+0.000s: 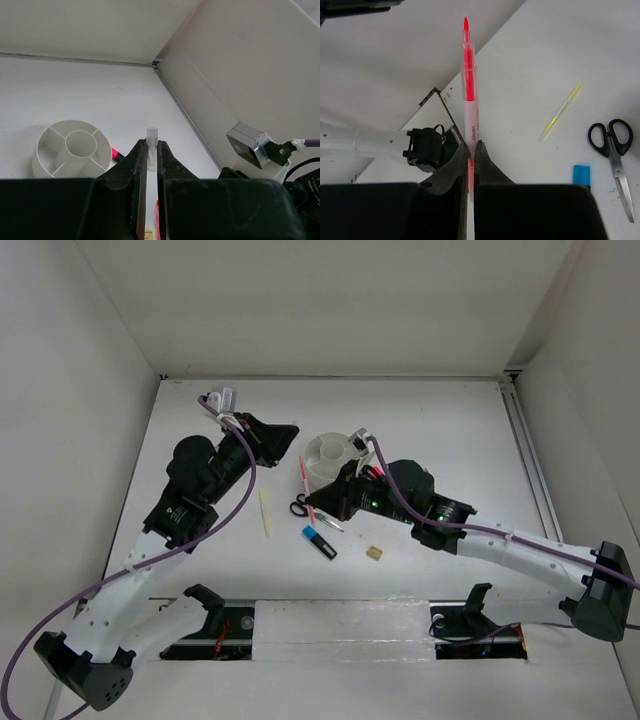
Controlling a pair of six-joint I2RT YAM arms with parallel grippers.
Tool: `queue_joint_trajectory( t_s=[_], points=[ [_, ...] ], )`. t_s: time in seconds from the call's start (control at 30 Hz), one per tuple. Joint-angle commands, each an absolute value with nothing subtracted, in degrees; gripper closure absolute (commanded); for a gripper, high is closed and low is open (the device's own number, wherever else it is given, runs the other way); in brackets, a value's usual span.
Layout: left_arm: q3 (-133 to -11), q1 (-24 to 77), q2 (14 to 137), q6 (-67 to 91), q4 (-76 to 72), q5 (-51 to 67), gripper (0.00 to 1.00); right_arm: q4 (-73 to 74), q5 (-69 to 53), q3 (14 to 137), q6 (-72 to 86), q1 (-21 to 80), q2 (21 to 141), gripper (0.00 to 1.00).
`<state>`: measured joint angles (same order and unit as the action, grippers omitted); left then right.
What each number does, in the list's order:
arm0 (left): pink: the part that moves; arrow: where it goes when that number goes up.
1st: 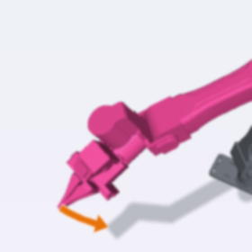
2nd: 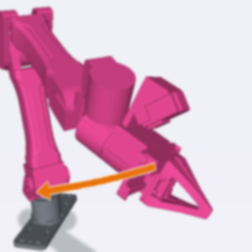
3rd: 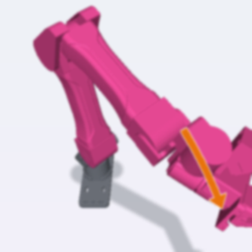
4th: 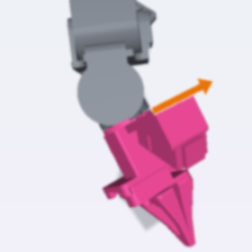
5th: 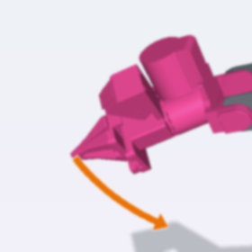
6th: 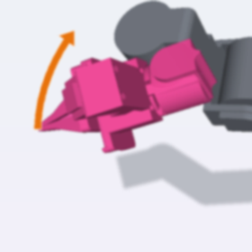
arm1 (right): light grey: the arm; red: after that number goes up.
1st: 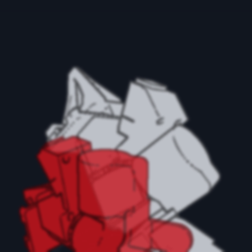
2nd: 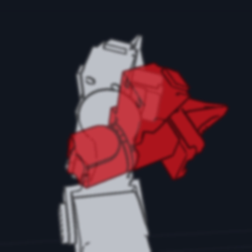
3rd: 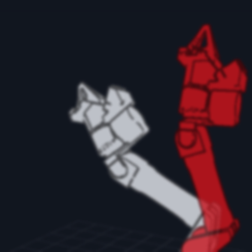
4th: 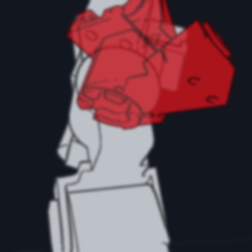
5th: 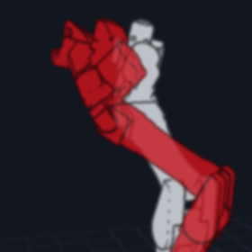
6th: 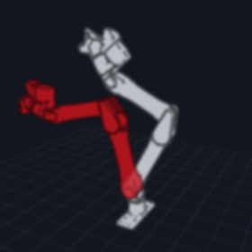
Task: Sort the stationery into containers
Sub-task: Close the pen cap on the pen.
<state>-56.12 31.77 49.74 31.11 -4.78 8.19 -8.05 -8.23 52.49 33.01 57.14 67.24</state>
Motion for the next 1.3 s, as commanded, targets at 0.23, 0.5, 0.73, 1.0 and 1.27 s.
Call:
queue_joint_trajectory(
  t_s=[0.23, 0.5, 0.73, 1.0, 1.27],
  points=[
    [-54.84, 31.73, 48.43, 32.70, -10.02, 10.72, 1.00, -14.33, -4.75, 56.69, 34.01, 57.83, 68.82, 1.00],
    [-54.32, 31.73, 48.43, 32.70, -10.55, 10.11, 1.00, -14.33, -3.60, 57.83, 34.01, 57.31, 70.48, 1.00],
    [-54.32, 31.73, 48.43, 32.70, -10.55, 10.11, 1.00, -14.33, -3.60, 59.15, 34.54, 57.30, 71.02, 1.00],
    [-54.32, 31.73, 48.43, 32.70, -10.55, 9.58, 1.00, -14.33, -3.60, 59.15, 34.54, 56.16, 71.02, 1.00],
    [-54.32, 31.73, 48.43, 32.70, -10.02, 8.00, 1.00, -14.33, -4.13, 58.62, 35.07, 56.16, 70.49, 1.00]
  ],
)
